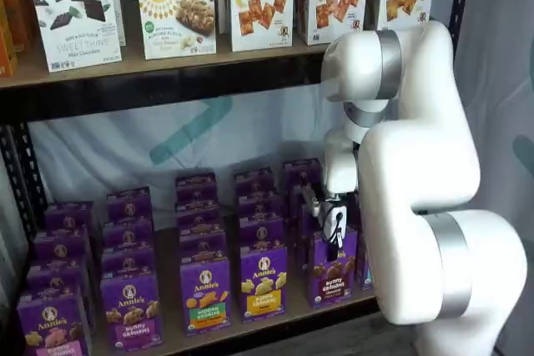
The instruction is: Pick up the purple box with a brown patch in the center, on the bottom shelf, the fifth box from the left
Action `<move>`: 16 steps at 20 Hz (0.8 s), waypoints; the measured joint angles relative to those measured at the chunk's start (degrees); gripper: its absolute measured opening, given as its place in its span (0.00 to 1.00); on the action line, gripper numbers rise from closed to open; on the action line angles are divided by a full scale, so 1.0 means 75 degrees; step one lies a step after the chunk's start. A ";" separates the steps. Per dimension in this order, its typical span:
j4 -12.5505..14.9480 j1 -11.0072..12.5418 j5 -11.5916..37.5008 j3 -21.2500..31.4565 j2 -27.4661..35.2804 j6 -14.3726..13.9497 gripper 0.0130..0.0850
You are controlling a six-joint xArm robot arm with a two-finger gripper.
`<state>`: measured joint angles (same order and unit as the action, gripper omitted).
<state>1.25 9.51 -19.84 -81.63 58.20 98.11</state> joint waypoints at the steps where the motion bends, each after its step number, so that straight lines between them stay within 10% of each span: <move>1: 0.0078 0.0002 -0.0011 0.0009 -0.0009 -0.0069 0.50; 16: 0.0213 0.0026 0.0060 0.0335 -0.0216 -0.0172 0.28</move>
<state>2.85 9.71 -19.39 -79.12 56.58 96.82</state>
